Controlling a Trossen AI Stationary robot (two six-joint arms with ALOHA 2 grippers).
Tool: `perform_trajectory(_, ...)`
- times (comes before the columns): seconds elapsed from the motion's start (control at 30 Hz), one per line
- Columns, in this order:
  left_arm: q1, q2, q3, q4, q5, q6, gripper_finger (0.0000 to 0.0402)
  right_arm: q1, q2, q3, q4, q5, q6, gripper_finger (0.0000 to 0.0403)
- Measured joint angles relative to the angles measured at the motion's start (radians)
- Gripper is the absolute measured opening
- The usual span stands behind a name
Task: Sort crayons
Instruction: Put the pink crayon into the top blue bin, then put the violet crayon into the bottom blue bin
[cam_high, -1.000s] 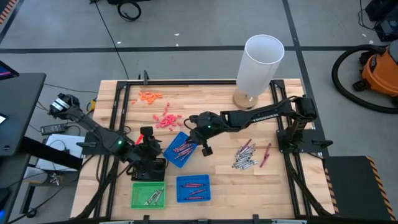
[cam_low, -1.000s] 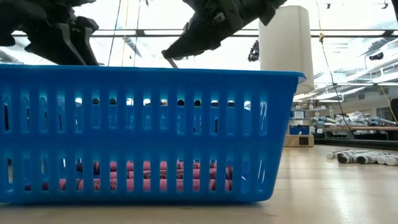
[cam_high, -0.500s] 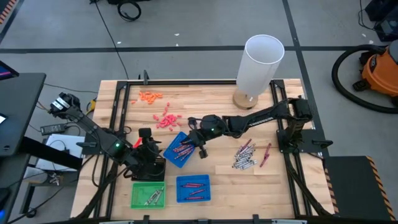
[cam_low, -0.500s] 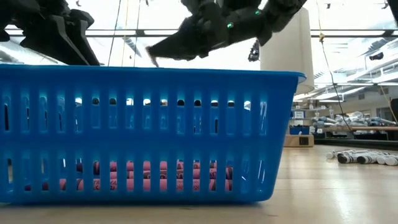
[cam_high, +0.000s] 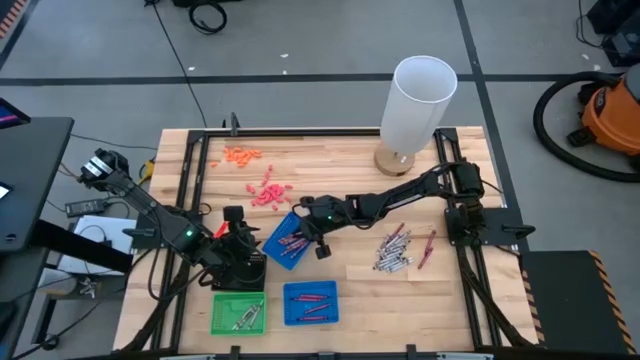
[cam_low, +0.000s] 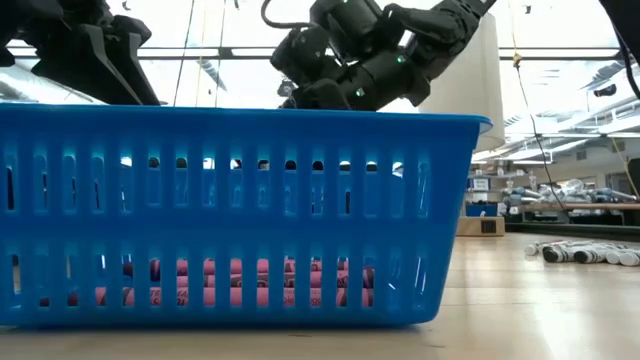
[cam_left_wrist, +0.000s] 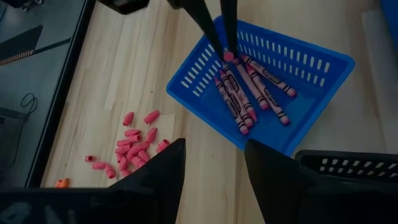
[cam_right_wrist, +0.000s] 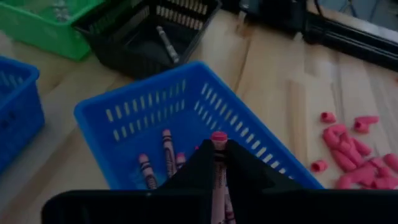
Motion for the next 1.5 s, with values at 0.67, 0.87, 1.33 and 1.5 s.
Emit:
perform_trajectory(0.67, 0.005, 0.0, 0.0, 0.03, -0.007, 0.057, 0.0176, -0.015, -0.023, 0.0, -0.043, 0.018, -0.006, 0.0111)
perform_trajectory(0.87, 0.021, 0.0, 0.0, 0.045, -0.01, 0.092, 0.0176, -0.019, -0.081, 0.0, -0.102, 0.067, -0.04, 0.0112)
perform_trajectory(1.33, 0.041, 0.0, 0.0, 0.042, -0.011, 0.098, 0.0176, -0.019, -0.216, 0.0, -0.389, 0.296, -0.038, 0.0111)
perform_trajectory(1.5, 0.046, 0.0, 0.0, 0.049, -0.014, 0.083, 0.0176, -0.019, -0.252, 0.0, -0.544, 0.322, 0.014, 0.0111)
